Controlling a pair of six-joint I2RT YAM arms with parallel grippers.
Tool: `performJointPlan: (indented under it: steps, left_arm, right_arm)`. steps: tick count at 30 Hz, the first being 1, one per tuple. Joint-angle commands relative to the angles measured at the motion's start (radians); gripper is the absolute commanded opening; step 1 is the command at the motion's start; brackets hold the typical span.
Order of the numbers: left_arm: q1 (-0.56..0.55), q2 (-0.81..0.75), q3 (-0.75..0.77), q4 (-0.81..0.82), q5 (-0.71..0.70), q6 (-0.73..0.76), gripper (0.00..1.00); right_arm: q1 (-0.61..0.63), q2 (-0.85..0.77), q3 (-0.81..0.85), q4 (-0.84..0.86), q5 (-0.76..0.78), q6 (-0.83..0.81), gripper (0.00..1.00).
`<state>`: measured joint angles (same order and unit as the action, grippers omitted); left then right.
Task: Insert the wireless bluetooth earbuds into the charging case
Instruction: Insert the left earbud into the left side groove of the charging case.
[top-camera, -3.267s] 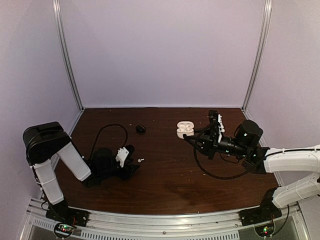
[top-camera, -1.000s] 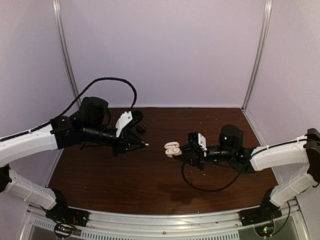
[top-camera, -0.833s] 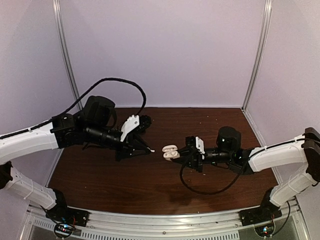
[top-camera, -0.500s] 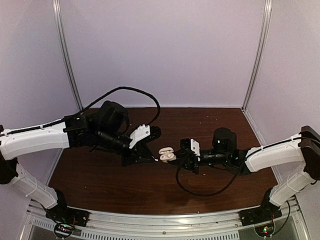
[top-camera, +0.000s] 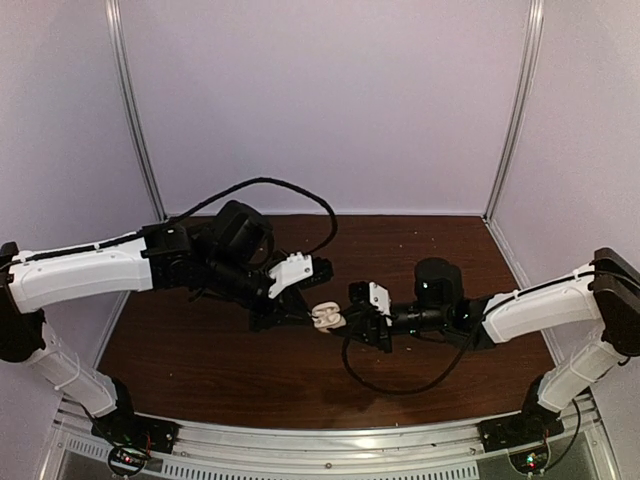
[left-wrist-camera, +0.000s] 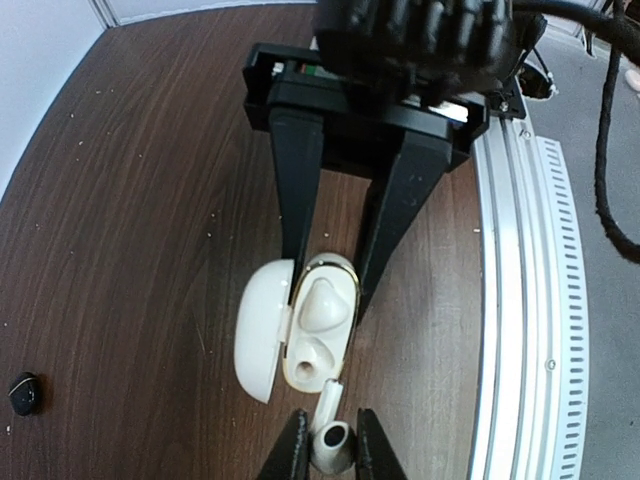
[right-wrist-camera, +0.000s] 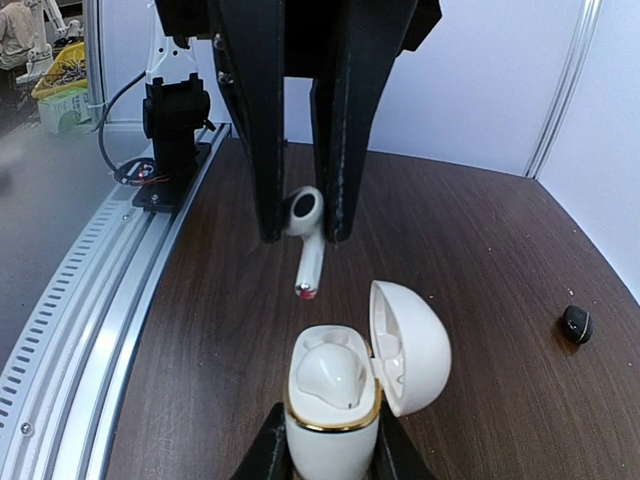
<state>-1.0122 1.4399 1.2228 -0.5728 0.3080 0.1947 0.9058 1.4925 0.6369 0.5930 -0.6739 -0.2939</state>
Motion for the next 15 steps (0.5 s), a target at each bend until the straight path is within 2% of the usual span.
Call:
performJointPlan:
  steps: [1,15]
  left_arm:
    - [-0.013,0.015,0.036,-0.047,-0.044,0.062,0.09]
    - [-0.015,0.051,0.048,-0.056,-0.067,0.091,0.09]
  right_arm:
    - [0.007,0.013,0.036,0.003,-0.013,0.041,0.0]
    - [0.008,0.028,0.063,-0.051,-0.091,0.033,0.0]
